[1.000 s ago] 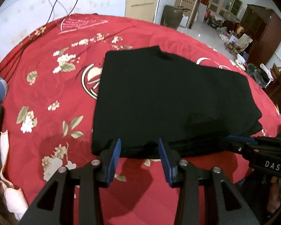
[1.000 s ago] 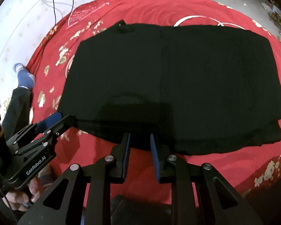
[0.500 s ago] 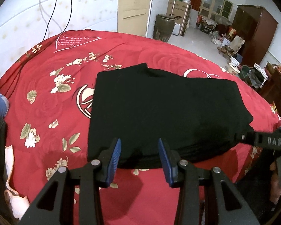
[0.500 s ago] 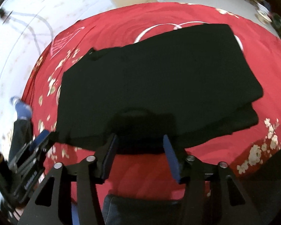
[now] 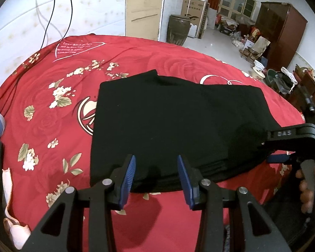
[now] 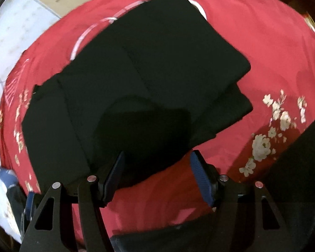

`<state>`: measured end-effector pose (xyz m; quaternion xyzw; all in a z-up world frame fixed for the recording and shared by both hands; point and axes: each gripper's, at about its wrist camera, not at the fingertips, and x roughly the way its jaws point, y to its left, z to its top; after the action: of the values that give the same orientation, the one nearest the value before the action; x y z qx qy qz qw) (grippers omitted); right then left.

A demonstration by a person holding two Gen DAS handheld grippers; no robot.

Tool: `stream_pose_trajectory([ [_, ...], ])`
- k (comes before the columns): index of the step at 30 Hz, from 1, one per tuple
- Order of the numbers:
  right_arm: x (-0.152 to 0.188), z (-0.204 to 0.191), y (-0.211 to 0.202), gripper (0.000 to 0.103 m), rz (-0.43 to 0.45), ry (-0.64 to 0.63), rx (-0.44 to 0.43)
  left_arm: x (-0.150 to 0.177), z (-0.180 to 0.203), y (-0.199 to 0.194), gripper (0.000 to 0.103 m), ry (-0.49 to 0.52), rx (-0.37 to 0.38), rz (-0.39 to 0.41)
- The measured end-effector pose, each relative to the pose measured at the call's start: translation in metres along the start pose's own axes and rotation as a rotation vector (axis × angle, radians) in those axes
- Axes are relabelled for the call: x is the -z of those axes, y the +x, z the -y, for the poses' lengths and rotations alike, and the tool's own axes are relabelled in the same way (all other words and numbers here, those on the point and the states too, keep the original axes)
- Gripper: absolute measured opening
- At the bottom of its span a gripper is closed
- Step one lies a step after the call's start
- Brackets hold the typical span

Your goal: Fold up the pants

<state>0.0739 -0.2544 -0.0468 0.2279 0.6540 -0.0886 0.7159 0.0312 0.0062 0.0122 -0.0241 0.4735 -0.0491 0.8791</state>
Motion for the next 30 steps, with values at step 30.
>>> stream_pose_trajectory([
  [30,-0.009,0.02,-0.011,0.038,0.281,0.217,-0.059,0.001,-0.008,0.005,0.044,-0.033,-0.011,-0.014],
])
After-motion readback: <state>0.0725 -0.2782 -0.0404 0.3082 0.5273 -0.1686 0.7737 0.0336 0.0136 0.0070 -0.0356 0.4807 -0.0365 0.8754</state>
